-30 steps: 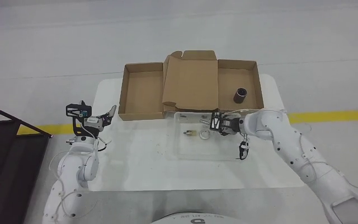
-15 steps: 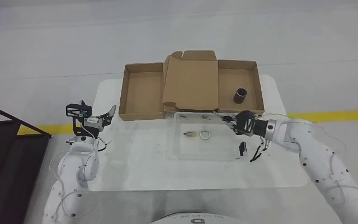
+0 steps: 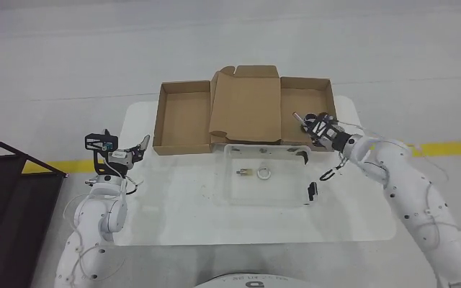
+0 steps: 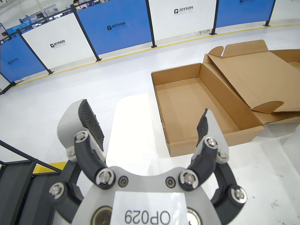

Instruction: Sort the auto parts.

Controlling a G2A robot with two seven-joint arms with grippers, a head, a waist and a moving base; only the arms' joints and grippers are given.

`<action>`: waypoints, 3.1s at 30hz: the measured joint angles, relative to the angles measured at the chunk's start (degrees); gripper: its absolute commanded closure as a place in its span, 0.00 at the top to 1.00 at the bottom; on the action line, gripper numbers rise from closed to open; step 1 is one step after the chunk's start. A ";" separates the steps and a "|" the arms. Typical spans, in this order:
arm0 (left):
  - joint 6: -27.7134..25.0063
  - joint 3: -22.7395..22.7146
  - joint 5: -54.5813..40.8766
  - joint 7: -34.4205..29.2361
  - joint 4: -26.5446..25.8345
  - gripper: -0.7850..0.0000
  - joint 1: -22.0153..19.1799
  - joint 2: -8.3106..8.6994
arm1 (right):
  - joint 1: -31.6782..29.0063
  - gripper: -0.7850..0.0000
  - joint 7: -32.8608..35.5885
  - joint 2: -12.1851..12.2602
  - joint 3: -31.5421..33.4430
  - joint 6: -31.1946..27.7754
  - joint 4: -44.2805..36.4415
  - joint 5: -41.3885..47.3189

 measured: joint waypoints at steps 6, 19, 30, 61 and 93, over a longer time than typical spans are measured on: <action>0.00 0.00 0.00 0.00 0.00 1.00 0.00 0.00 | 4.94 0.00 7.00 -2.08 -9.03 3.42 1.43 -10.94; 0.00 0.00 0.00 0.00 0.00 1.00 0.00 0.00 | 6.13 0.27 6.60 -3.36 -10.45 3.13 3.85 -12.44; 0.00 0.00 0.00 0.00 0.00 1.00 0.00 0.00 | 2.57 0.42 3.74 -3.13 -6.67 4.37 1.29 -11.11; 0.00 0.00 0.00 0.00 0.00 1.00 0.00 0.00 | -11.22 1.00 -26.65 -0.15 9.46 -24.05 0.07 1.87; -27.48 12.43 4.27 -12.30 -6.79 1.00 -5.03 0.39 | -12.14 1.00 -36.60 0.20 13.20 -31.04 5.54 10.65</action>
